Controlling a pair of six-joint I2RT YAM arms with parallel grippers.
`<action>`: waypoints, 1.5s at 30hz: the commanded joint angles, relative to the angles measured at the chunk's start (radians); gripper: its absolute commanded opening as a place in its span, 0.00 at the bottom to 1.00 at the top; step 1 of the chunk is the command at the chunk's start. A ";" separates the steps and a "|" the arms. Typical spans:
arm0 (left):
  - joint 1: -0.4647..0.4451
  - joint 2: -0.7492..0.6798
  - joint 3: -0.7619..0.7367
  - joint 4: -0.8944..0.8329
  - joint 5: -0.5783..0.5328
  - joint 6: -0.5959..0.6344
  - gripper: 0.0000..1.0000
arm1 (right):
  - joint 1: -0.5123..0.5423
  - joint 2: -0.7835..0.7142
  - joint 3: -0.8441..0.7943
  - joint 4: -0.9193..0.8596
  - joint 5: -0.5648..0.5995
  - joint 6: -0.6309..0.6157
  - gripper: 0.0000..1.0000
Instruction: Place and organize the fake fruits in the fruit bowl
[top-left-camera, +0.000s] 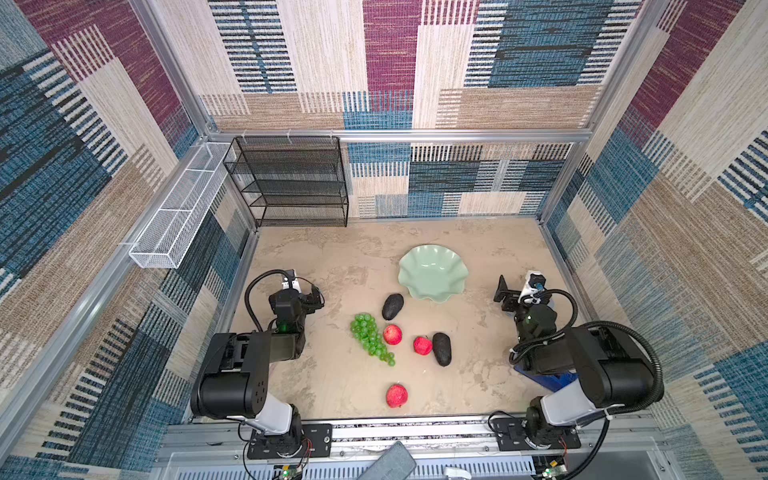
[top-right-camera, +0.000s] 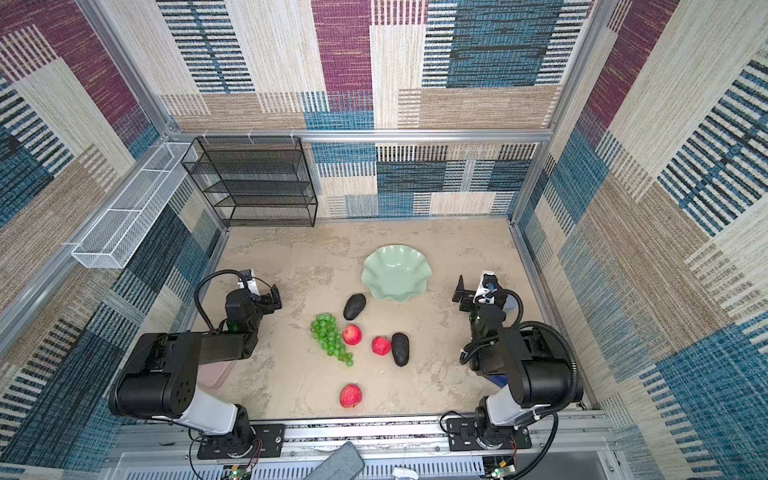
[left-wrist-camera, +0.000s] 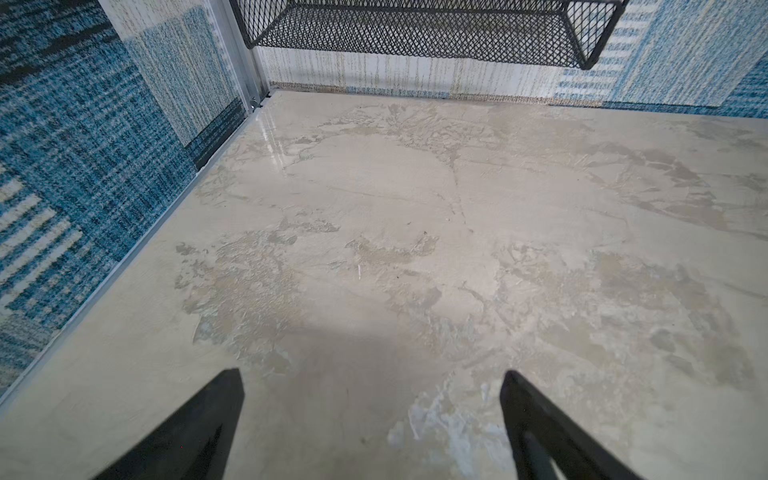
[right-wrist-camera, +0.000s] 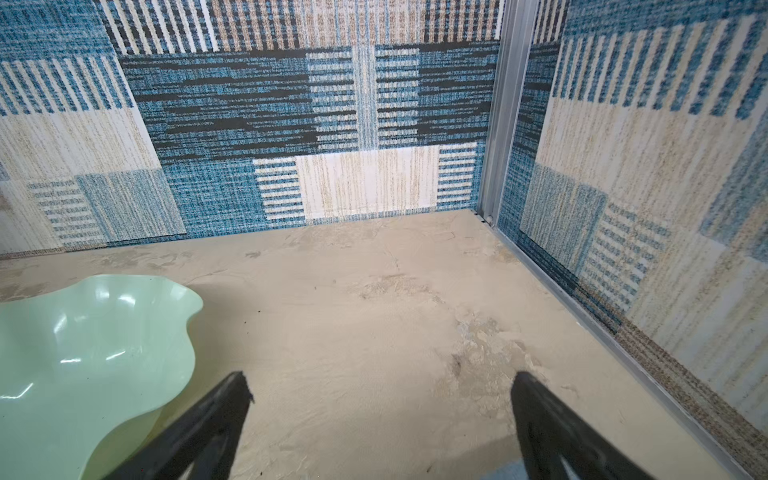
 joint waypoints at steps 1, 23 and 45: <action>0.001 -0.003 0.000 0.025 0.000 0.019 0.99 | 0.001 -0.003 -0.001 0.012 0.001 0.013 1.00; 0.001 0.000 0.002 0.022 0.002 0.019 0.99 | 0.002 -0.003 0.000 0.011 0.001 0.013 1.00; -0.001 -0.443 0.143 -0.341 0.307 -0.413 0.99 | 0.031 -0.360 0.372 -0.782 -0.248 0.296 1.00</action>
